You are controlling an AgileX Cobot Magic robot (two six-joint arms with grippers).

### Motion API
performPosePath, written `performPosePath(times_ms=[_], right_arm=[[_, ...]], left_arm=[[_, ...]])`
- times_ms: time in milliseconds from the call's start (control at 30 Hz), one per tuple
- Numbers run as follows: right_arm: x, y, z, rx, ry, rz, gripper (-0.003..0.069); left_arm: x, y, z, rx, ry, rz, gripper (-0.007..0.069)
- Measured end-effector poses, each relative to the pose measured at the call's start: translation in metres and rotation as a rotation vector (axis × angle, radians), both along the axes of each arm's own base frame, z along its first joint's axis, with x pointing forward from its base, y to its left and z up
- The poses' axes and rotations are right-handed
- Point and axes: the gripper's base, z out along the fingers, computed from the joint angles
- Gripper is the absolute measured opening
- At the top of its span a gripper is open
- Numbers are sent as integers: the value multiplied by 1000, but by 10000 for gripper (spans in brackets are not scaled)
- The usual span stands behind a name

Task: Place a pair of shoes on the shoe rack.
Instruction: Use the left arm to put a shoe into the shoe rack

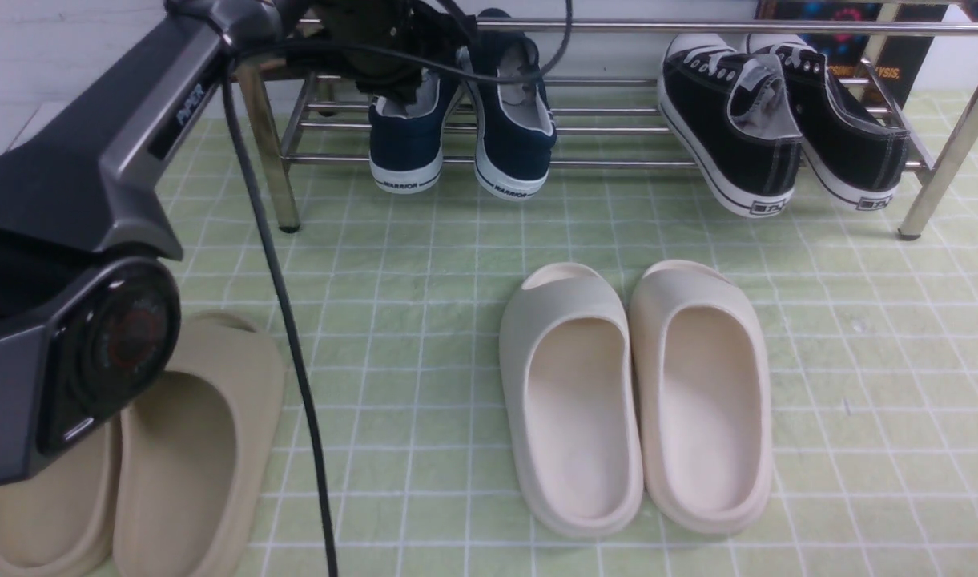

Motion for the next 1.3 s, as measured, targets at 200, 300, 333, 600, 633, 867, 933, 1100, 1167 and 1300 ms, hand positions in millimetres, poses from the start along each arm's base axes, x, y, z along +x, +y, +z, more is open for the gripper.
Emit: performPosePath(times_ms=[200, 300, 333, 600, 633, 867, 933, 1100, 1167, 1300], right_arm=[[0, 0, 0, 0, 0, 0, 239], [0, 0, 0, 0, 0, 0, 239], [0, 0, 0, 0, 0, 0, 239], [0, 0, 0, 0, 0, 0, 239], [0, 0, 0, 0, 0, 0, 239], [0, 0, 0, 0, 0, 0, 239], [0, 0, 0, 0, 0, 0, 239], [0, 0, 0, 0, 0, 0, 239], [0, 0, 0, -1, 0, 0, 239], [0, 0, 0, -1, 0, 0, 239]], left_arm=[[8, 16, -5, -14, -1, 16, 29], [15, 17, -12, -40, -18, 46, 167], [18, 17, -16, -42, -26, 56, 238], [38, 17, -49, -58, -49, 154, 298], [40, 19, -54, -52, -47, 178, 252], [43, 18, -60, -51, -62, 241, 32], [43, 18, -58, -53, -70, 254, 36], [43, 21, -51, -40, -120, 284, 36], [43, 21, -44, -36, -157, 288, 36], [42, 21, -40, -42, -173, 290, 36]])
